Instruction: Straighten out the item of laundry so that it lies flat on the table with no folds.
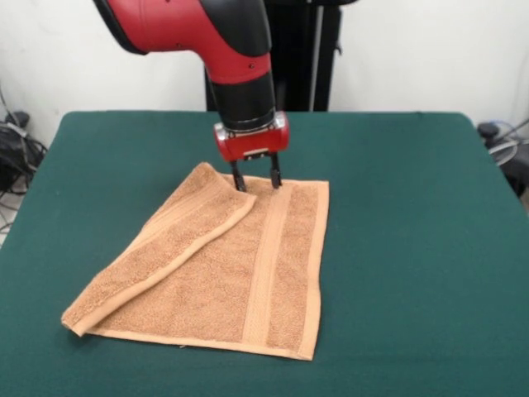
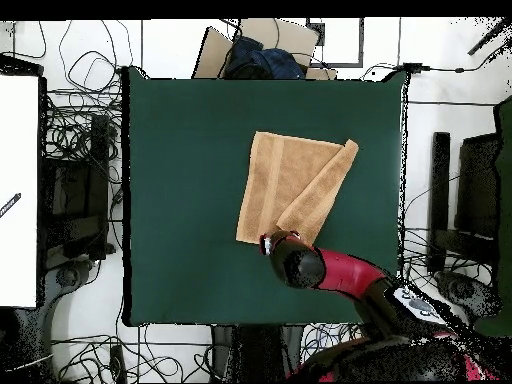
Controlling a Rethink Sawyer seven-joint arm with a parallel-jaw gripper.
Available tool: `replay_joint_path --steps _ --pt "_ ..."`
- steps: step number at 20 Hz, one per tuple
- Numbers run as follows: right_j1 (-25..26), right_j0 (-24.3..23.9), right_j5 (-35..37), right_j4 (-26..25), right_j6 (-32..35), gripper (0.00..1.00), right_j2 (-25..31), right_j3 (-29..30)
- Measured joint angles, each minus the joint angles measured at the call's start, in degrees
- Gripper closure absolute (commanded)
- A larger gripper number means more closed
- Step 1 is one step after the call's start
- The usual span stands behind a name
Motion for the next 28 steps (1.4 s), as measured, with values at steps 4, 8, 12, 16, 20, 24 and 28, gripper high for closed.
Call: replay_joint_path --steps 4,8,12,16,20,24,28 --pt "-0.2 0.2 0.0 0.0 0.0 0.0 0.0 0.0" --pt "-1.1 0.8 0.0 0.0 0.0 0.0 -0.1 0.1" --pt "-2.0 1.0 0.0 0.0 0.0 0.0 -0.1 0.3" --pt "-2.9 1.0 0.0 0.0 0.0 0.0 -0.1 0.5" --pt "-5.1 1.0 0.0 0.2 0.0 0.0 -0.1 0.8" --pt "-6.5 1.0 0.0 0.4 0.0 0.0 -0.1 0.8" --pt "-7.2 1.0 0.0 0.5 0.0 0.0 -0.1 0.9"
